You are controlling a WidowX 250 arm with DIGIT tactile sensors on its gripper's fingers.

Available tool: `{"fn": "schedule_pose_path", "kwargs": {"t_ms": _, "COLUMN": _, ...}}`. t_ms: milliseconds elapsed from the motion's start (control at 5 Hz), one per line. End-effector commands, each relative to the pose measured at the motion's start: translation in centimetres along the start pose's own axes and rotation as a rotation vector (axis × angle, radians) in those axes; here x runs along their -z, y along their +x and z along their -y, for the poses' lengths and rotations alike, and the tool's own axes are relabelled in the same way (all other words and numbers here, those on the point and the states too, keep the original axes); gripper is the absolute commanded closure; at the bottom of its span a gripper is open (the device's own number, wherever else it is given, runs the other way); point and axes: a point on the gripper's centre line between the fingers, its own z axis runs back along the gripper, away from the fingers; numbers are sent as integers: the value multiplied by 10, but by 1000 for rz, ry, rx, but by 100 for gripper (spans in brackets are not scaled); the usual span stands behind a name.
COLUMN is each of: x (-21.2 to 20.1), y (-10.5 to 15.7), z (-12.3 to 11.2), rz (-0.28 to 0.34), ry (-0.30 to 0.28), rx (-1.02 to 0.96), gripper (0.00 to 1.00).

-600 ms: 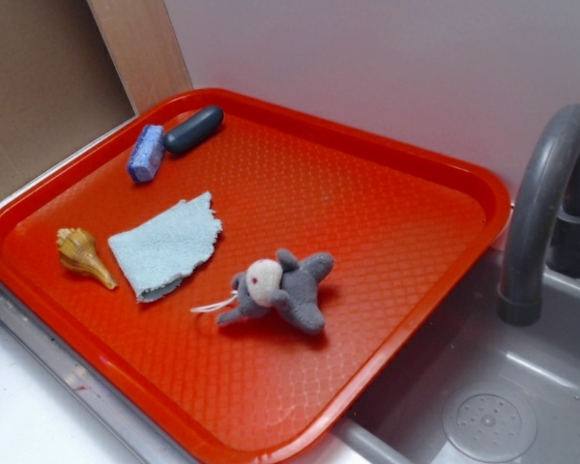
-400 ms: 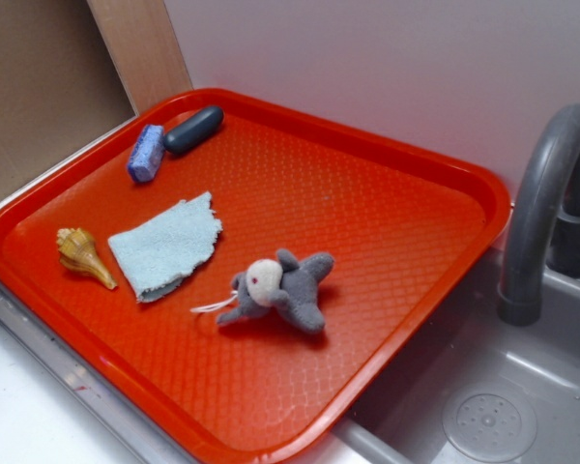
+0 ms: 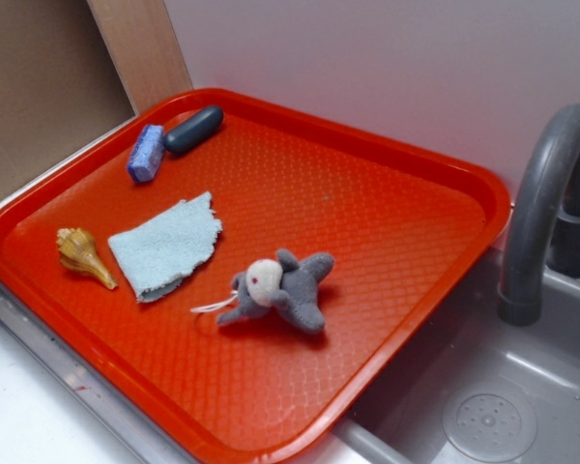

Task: Grab the blue sponge.

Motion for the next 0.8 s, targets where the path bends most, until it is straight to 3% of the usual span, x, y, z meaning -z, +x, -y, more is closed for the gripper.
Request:
{"fn": "schedule_pose_path", "kwargs": {"t_ms": 0, "x": 36, "y": 48, "z": 19, "rz": 162, "ry": 45, "rx": -295, "gripper": 0}}
{"fn": "schedule_pose_path", "kwargs": {"t_ms": 200, "x": 71, "y": 71, "z": 36, "rz": 207, "ry": 44, "rx": -302, "gripper": 0}}
{"fn": "schedule_pose_path", "kwargs": {"t_ms": 400, "x": 112, "y": 90, "z": 50, "rz": 211, "ry": 1, "rx": -322, "gripper": 0}}
{"fn": "schedule_pose_path", "kwargs": {"t_ms": 600, "x": 140, "y": 98, "z": 57, "rz": 212, "ry": 9, "rx": -303, "gripper": 0}}
